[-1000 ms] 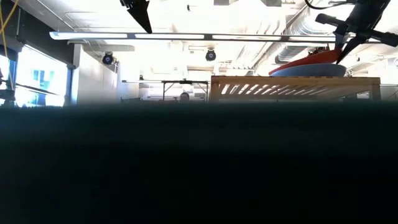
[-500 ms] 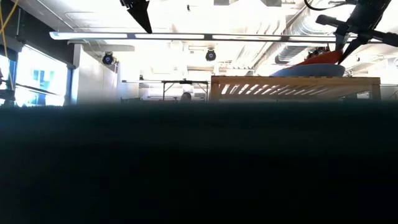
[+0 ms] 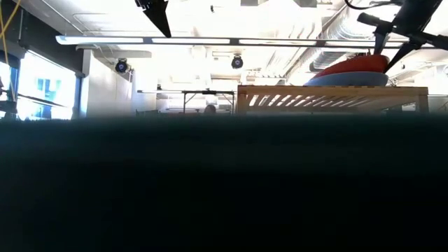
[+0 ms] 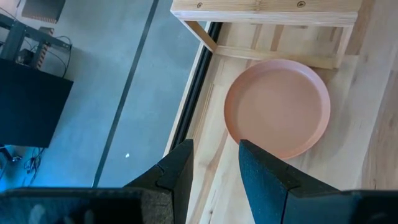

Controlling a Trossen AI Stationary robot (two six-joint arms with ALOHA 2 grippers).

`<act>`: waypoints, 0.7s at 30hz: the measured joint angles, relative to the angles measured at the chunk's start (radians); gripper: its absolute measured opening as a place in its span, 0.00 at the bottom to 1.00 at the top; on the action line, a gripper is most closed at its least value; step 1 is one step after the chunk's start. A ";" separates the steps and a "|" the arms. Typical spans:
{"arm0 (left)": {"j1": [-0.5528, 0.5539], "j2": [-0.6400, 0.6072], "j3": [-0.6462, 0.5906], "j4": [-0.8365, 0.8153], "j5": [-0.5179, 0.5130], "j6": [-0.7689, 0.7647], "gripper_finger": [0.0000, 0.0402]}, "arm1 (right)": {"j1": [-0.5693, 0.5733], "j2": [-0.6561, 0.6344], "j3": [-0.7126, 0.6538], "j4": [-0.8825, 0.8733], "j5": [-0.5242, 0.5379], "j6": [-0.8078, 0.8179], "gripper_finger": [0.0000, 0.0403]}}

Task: Place and stack plates onto a shelf
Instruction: Stack the orange plate on the blue plate on the shelf

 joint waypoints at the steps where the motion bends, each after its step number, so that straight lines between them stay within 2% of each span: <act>1: 0.000 0.000 0.000 0.000 0.000 0.000 0.29 | 0.000 -0.007 0.000 0.000 -0.009 0.000 0.29; 21: 0.000 0.000 0.000 0.001 0.000 -0.003 0.29 | 0.000 -0.058 0.001 -0.008 -0.183 -0.025 0.28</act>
